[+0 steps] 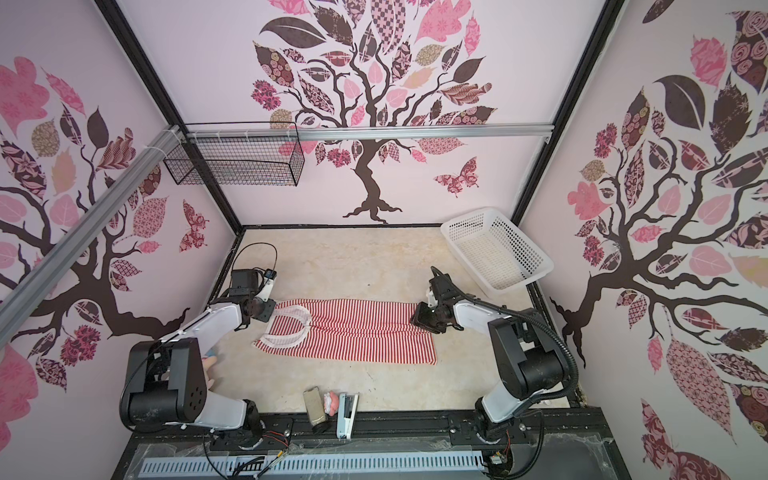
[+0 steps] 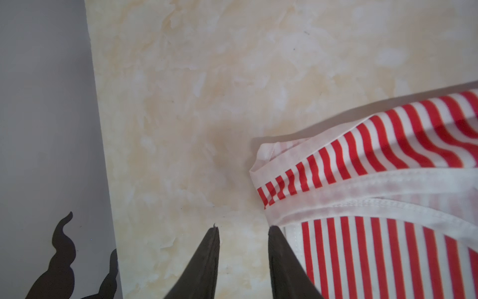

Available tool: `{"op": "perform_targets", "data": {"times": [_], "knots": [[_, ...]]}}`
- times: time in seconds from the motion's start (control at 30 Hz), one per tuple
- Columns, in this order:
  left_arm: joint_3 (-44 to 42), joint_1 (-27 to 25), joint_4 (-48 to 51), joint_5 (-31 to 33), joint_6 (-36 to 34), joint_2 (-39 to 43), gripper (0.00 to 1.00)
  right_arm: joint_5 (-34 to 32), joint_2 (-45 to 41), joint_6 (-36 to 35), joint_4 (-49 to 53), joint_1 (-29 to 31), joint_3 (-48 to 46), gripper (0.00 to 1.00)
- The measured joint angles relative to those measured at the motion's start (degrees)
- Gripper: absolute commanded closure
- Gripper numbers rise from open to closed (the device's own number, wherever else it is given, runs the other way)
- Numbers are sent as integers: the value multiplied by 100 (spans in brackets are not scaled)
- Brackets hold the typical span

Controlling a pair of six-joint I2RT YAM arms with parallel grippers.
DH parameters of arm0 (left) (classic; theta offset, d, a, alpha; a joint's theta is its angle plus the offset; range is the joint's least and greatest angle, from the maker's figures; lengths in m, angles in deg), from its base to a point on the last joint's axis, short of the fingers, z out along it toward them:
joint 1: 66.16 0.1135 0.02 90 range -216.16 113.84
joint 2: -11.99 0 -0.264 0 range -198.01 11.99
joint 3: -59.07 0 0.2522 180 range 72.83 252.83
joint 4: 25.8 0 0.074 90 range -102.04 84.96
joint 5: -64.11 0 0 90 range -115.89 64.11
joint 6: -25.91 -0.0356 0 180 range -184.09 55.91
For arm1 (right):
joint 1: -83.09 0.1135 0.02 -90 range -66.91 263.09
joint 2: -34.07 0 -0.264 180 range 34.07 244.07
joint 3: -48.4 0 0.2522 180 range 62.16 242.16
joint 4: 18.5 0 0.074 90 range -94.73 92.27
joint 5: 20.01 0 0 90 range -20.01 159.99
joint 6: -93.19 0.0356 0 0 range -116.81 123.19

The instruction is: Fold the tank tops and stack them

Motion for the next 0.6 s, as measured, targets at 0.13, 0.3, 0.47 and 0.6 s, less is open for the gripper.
{"op": "perform_targets", "data": {"times": [0.13,0.3,0.47,0.6], "knots": [[330,-17,315,-393,127,74,64,-17,-70,-22,203,0,2,52],[533,-566,542,-780,243,155,64,-42,-85,-20,448,0,136,52],[758,-1182,667,-1233,343,-205,64,-94,-85,-15,590,0,326,53],[1207,-1228,743,-1478,409,-907,65,-157,-85,4,649,0,520,62]]}}
